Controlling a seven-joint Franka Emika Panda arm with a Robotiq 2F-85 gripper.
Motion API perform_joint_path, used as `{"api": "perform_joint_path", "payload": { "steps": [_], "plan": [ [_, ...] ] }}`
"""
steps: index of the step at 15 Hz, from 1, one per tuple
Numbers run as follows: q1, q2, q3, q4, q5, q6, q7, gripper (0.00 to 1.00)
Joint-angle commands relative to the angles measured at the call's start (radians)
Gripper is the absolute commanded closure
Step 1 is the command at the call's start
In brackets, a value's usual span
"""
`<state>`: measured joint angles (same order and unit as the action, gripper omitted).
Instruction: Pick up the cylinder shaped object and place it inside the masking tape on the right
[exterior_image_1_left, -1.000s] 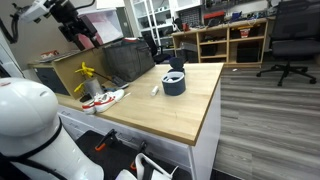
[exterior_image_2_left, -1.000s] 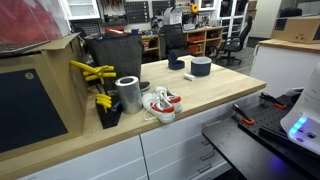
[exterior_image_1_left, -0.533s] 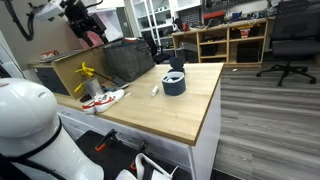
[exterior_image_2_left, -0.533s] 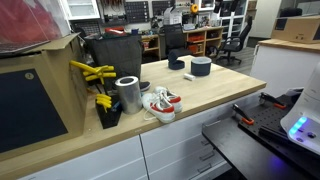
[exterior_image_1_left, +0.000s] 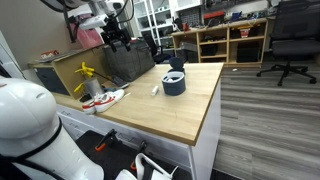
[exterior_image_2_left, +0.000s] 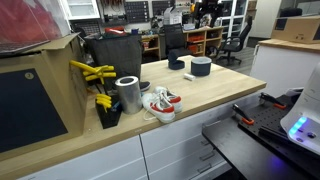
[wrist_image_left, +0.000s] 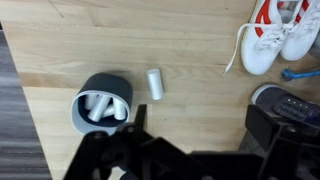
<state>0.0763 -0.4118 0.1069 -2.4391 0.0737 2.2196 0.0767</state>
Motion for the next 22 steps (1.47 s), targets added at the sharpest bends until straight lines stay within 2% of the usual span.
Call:
{"api": "perform_joint_path", "payload": {
  "steps": [1,6,12,13,15,16,20,22],
  "plan": [
    [-0.011,0.215,-0.005,0.134,-0.027,0.000,-0.003,0.00],
    [-0.012,0.437,-0.009,0.256,-0.102,0.004,0.008,0.00],
    [-0.009,0.618,-0.039,0.346,-0.185,-0.005,0.011,0.00],
    [-0.009,0.638,-0.045,0.357,-0.191,-0.015,0.008,0.00],
    [-0.013,0.643,-0.032,0.394,-0.124,-0.092,-0.051,0.00],
    [-0.008,0.635,-0.044,0.339,-0.159,-0.019,-0.013,0.00],
    [-0.007,0.646,-0.044,0.347,-0.156,-0.023,-0.017,0.00],
    [-0.007,0.681,-0.047,0.367,-0.154,0.013,-0.003,0.00]
  ]
}}
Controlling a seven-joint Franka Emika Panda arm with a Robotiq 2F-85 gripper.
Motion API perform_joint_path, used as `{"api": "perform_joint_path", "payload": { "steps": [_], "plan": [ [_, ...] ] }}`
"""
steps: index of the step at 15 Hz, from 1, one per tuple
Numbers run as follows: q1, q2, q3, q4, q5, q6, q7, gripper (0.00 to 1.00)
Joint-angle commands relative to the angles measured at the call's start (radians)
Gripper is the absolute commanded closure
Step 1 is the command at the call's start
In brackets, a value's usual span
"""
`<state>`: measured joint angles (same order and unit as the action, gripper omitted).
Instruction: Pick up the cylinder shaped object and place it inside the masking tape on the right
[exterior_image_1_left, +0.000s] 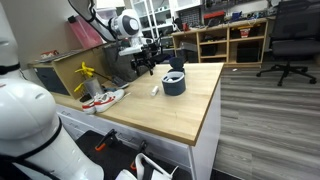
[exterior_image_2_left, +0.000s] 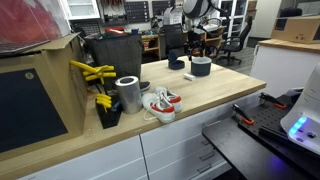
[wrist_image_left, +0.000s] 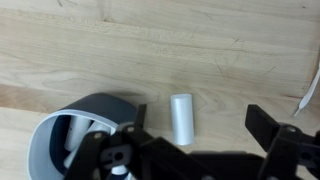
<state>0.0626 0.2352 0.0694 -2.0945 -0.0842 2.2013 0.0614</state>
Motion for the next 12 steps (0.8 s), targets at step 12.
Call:
{"api": "perform_joint_path", "payload": {
  "steps": [12],
  "plan": [
    [0.053,0.272,-0.046,0.084,-0.041,0.194,0.065,0.00]
  ]
}}
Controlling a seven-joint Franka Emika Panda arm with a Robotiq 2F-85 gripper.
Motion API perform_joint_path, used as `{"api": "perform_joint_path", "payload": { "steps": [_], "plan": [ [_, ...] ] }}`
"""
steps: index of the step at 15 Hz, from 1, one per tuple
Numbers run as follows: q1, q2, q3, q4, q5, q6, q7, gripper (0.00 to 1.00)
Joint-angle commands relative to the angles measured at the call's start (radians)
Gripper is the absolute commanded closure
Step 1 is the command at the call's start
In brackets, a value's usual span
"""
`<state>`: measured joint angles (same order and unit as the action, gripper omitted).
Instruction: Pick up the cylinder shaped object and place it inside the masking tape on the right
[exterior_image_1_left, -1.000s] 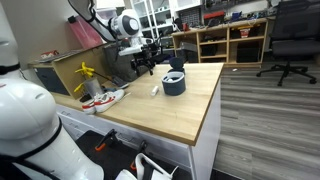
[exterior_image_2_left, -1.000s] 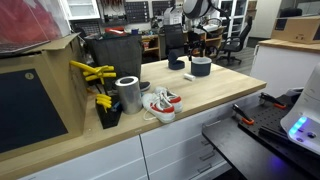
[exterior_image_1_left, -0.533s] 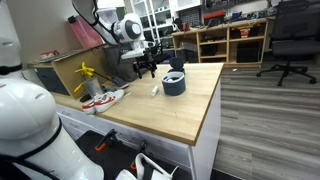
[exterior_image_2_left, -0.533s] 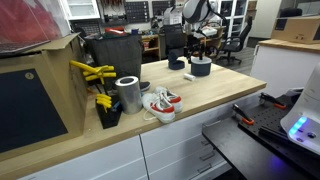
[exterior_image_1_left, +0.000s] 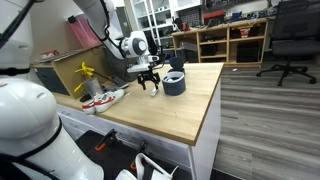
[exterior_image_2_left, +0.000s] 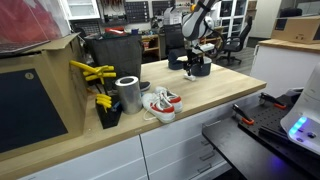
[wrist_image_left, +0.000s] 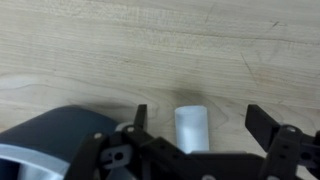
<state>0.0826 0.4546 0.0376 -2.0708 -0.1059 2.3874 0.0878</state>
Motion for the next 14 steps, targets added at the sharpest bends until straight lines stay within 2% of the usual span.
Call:
{"api": "perform_joint_path", "payload": {
  "steps": [1,8,14],
  "plan": [
    [0.040,0.069,-0.014,0.078,-0.019,0.009,0.038,0.00],
    [0.099,0.148,-0.043,0.194,-0.092,-0.009,0.032,0.00],
    [0.107,0.143,-0.056,0.179,-0.141,-0.034,0.022,0.00]
  ]
}}
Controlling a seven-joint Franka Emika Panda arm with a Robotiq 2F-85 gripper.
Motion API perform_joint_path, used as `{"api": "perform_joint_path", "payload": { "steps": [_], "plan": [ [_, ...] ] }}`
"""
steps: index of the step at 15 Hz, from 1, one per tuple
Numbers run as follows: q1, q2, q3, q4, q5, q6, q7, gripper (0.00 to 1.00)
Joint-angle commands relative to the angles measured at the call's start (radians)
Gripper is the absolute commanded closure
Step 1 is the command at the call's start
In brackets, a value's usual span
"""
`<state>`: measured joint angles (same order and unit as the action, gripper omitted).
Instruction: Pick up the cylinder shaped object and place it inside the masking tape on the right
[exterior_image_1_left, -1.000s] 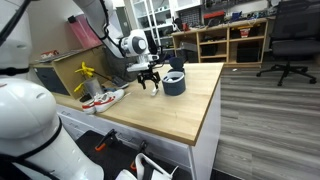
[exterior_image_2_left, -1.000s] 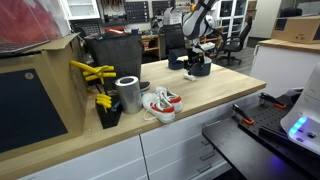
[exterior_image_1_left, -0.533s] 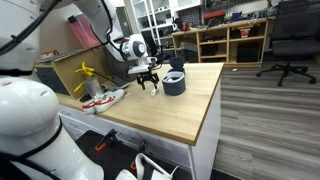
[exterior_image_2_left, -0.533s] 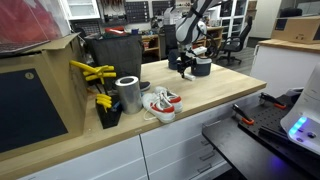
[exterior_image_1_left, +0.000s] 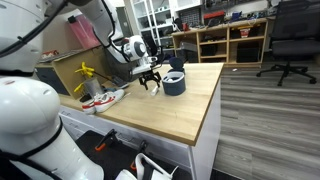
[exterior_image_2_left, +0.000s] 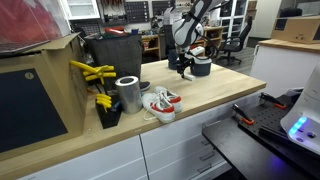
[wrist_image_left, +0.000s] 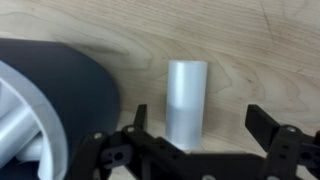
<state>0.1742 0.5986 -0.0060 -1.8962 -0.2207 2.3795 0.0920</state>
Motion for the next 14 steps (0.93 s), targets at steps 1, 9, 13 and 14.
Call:
{"api": "perform_joint_path", "payload": {
  "steps": [1,9,13,14],
  "plan": [
    [0.012,0.002,-0.009,0.006,-0.022,-0.030,0.015,0.25],
    [0.010,0.011,0.004,-0.013,-0.013,-0.017,0.001,0.79],
    [0.015,-0.038,0.010,-0.038,-0.016,-0.026,-0.002,0.96],
    [0.018,-0.060,0.008,-0.048,-0.019,-0.032,0.003,0.95]
  ]
}}
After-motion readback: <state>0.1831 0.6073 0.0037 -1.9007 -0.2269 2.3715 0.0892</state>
